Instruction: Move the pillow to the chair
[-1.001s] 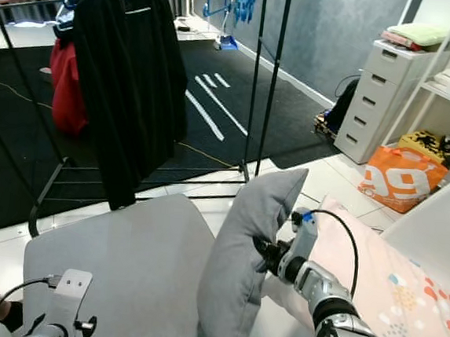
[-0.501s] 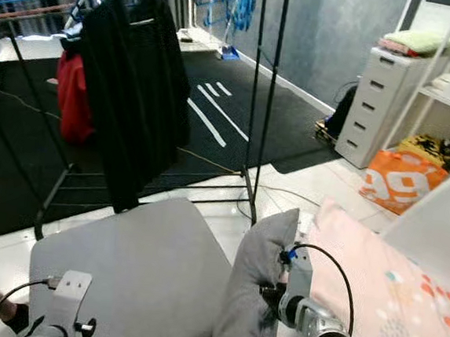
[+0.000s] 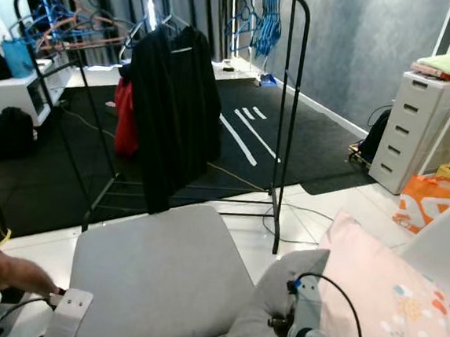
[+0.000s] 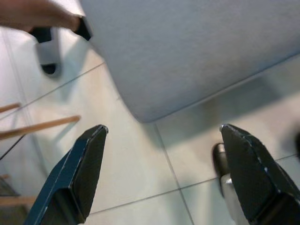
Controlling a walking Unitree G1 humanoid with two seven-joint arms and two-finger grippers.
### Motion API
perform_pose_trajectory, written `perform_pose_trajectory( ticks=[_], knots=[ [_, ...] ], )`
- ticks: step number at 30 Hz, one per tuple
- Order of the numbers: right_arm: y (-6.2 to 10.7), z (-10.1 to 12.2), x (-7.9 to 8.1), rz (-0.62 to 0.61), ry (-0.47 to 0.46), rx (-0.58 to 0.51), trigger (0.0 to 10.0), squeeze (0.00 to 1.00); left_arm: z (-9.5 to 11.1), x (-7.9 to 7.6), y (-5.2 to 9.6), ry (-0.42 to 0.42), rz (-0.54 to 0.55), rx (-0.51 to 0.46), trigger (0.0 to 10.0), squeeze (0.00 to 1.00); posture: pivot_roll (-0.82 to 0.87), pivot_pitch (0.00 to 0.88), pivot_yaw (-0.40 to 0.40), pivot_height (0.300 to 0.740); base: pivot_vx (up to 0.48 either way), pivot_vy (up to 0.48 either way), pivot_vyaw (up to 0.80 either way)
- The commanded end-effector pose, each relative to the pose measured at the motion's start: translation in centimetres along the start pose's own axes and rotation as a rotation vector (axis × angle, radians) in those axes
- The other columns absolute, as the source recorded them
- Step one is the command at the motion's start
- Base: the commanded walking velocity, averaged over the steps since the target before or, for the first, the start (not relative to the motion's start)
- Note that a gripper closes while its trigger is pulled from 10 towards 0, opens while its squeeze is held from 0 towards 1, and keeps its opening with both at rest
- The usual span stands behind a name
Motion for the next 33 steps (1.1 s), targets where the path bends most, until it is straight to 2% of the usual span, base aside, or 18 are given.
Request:
perform_pose_trajectory(
  ticks=[1, 4, 13, 17, 33],
  knots=[
    [-0.1, 0.6, 0.3, 0.012, 0.012, -0.025, 10.0, 0.0, 0.9, -0.1, -0.1, -0.017, -0.007, -0.019, 10.0, 0.0, -0.11, 0.02, -0.034, 0.74, 0.0, 0.0, 0.0],
    [-0.2, 0.6, 0.4, 0.016, -0.009, -0.032, 10.0, 0.0, 0.9, -0.1, -0.1, -0.021, -0.008, -0.018, 10.0, 0.0, -0.11, 0.02, -0.034, 0.74, 0.0, 0.0, 0.0],
    [-0.2, 0.7, 1.0, 0.05, -0.004, -0.046, 10.0, 0.0, 0.7, -0.2, -0.1, -0.029, -0.013, -0.017, 10.0, 0.0, -0.1, 0.022, -0.024, 0.74, 0.0, 0.0, 0.75],
    [-0.2, 1.3, 1.2, 0.069, -0.039, -0.093, 10.0, 0.0, 0.6, -0.1, -0.1, -0.028, -0.013, -0.016, 10.0, 0.0, -0.1, 0.023, -0.025, 0.74, 0.0, 0.0, 0.74],
    [0.0, 2.1, 1.1, 0.096, -0.074, -0.138, 10.0, 0.0, 0.2, -0.3, 0.0, -0.038, -0.022, -0.008, 10.0, 0.0, -0.1, 0.005, -0.023, 0.74, 0.0, 0.0, 0.74]
  ],
)
Point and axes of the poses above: a point about 5 cm out from each wrist's last joint towards the gripper, its own y axis pointing back from the gripper into the wrist, its own z axis along the axis of the wrist's last joint, x = y × z, the point moved 5 cm from there along -y, pointing out of the wrist towards the gripper, and after that the axes turned 5 degrees about y, right-handed, at the moved point
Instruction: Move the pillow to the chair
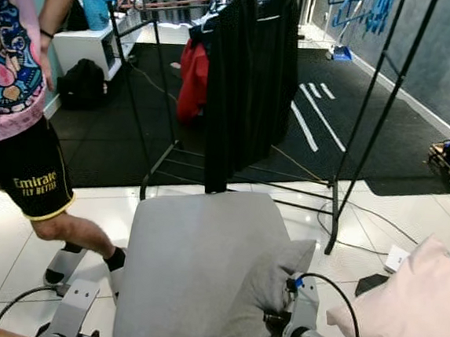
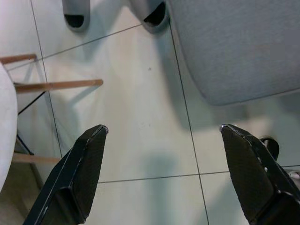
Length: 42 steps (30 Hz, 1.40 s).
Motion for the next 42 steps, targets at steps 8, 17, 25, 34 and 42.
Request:
perform_pose_trajectory(
  ticks=[8, 17, 25, 34, 42],
  knots=[
    [-0.29, 1.92, 0.82, 0.052, 0.016, -0.071, 10.0, 0.0, -0.76, -0.09, 0.11, -0.018, -0.009, 0.021, 10.0, 0.0, -0.1, 0.004, -0.021, 0.74, 0.0, 0.0, 0.74],
    [-0.53, 2.37, 1.37, 0.07, 0.019, -0.082, 10.0, 0.0, -0.73, -0.11, 0.1, -0.019, -0.01, 0.021, 10.0, 0.0, -0.09, 0.01, -0.019, 0.74, 0.0, 0.0, 0.74],
    [-0.54, 2.41, 1.42, 0.074, 0.02, -0.081, 10.0, 0.0, -0.64, -0.1, 0.08, -0.019, -0.01, 0.02, 10.0, 0.0, -0.09, 0.015, -0.021, 0.74, 0.0, 0.0, 0.74],
    [-0.45, 2.07, 1.18, 0.064, 0.015, -0.073, 10.0, 0.0, -0.53, -0.11, 0.06, -0.021, -0.012, 0.018, 10.0, 0.0, -0.09, 0.016, -0.02, 0.74, 0.0, 0.0, 0.74],
    [-0.38, 1.84, 1.02, 0.057, 0.017, -0.067, 10.0, 0.0, -0.49, -0.18, 0.06, -0.021, -0.013, 0.017, 10.0, 0.0, -0.1, 0.016, -0.026, 0.74, 0.0, 0.0, 0.74]
  ],
)
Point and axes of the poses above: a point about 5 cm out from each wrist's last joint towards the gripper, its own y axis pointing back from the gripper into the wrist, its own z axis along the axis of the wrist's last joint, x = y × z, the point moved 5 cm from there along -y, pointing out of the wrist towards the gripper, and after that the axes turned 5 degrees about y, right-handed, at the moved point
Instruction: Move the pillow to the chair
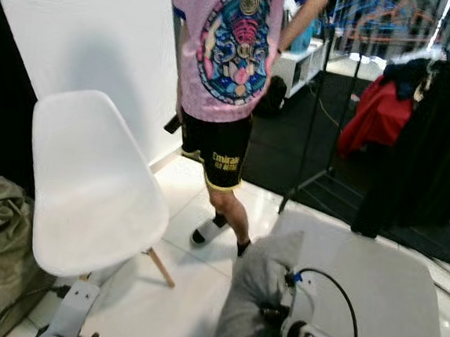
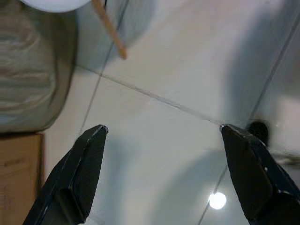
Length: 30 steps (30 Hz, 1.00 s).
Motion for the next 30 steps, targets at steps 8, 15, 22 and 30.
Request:
perform_pose_trajectory(
  ticks=[8, 15, 22, 30],
  knots=[
    [0.4, 0.0, -0.7, -0.019, 0.004, -0.012, 10.0, 0.0, -0.2, -0.6, 0.0, -0.01, -0.016, 0.008, 10.0, 0.0, -0.1, 0.011, -0.027, 0.74, 0.0, 0.0, 0.74],
    [0.5, -0.3, -0.8, -0.031, 0.002, -0.008, 10.0, 0.0, -0.3, -0.7, 0.0, -0.013, -0.019, 0.011, 10.0, 0.0, -0.1, 0.002, -0.03, 0.74, 0.0, 0.0, 0.74],
    [0.6, -0.6, -1.3, -0.069, 0.007, 0.0, 10.0, 0.0, -0.4, -0.8, 0.1, -0.014, -0.023, 0.011, 10.0, 0.0, -0.1, 0.0, -0.03, 0.74, 0.0, 0.0, 0.29],
    [0.9, -2.4, -2.1, -0.146, 0.139, 0.128, 10.0, 0.0, -0.4, -0.9, 0.1, -0.026, -0.036, 0.011, 10.0, 0.0, -0.1, 0.007, -0.017, 0.74, 0.0, 0.0, 0.0]
  ],
)
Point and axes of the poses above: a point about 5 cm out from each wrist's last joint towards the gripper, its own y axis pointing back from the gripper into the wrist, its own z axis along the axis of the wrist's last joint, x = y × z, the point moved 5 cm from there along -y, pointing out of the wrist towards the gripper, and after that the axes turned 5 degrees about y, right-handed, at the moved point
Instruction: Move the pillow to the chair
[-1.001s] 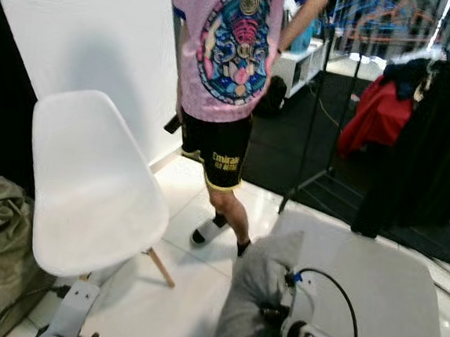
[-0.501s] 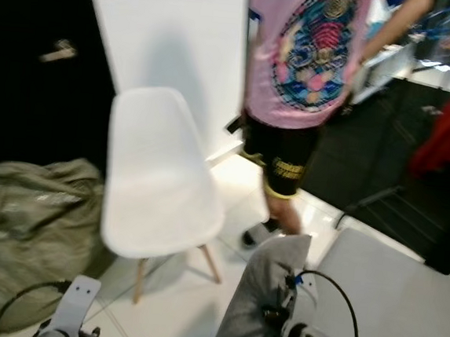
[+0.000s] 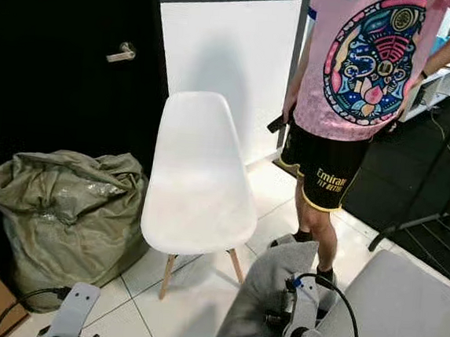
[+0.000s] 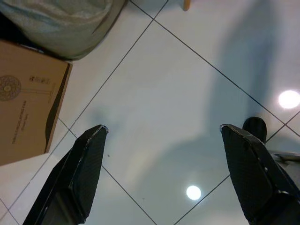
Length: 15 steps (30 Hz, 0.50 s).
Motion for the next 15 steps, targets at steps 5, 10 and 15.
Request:
perform_pose_trajectory(
  ticks=[5, 10, 15],
  knots=[
    [-0.1, -2.1, 0.4, -0.028, 0.118, 0.114, 10.0, 0.0, -0.5, -0.4, 0.1, -0.029, -0.021, 0.016, 10.0, 0.0, -0.09, 0.0, -0.024, 0.74, 0.0, 0.0, 0.0],
    [0.6, -6.9, 0.7, -0.052, 0.286, 0.34, 10.0, 0.0, -1.4, -1.8, 0.2, -0.051, -0.083, 0.056, 10.0, 0.0, -0.09, 0.0, -0.02, 0.74, 0.0, 0.0, 0.0],
    [0.7, -7.5, 0.9, -0.061, 0.308, 0.366, 10.0, 0.0, -2.1, -2.9, 0.4, -0.076, -0.126, 0.08, 10.0, 0.0, -0.09, 0.0, -0.028, 0.74, 0.0, 0.0, 0.0]
  ],
)
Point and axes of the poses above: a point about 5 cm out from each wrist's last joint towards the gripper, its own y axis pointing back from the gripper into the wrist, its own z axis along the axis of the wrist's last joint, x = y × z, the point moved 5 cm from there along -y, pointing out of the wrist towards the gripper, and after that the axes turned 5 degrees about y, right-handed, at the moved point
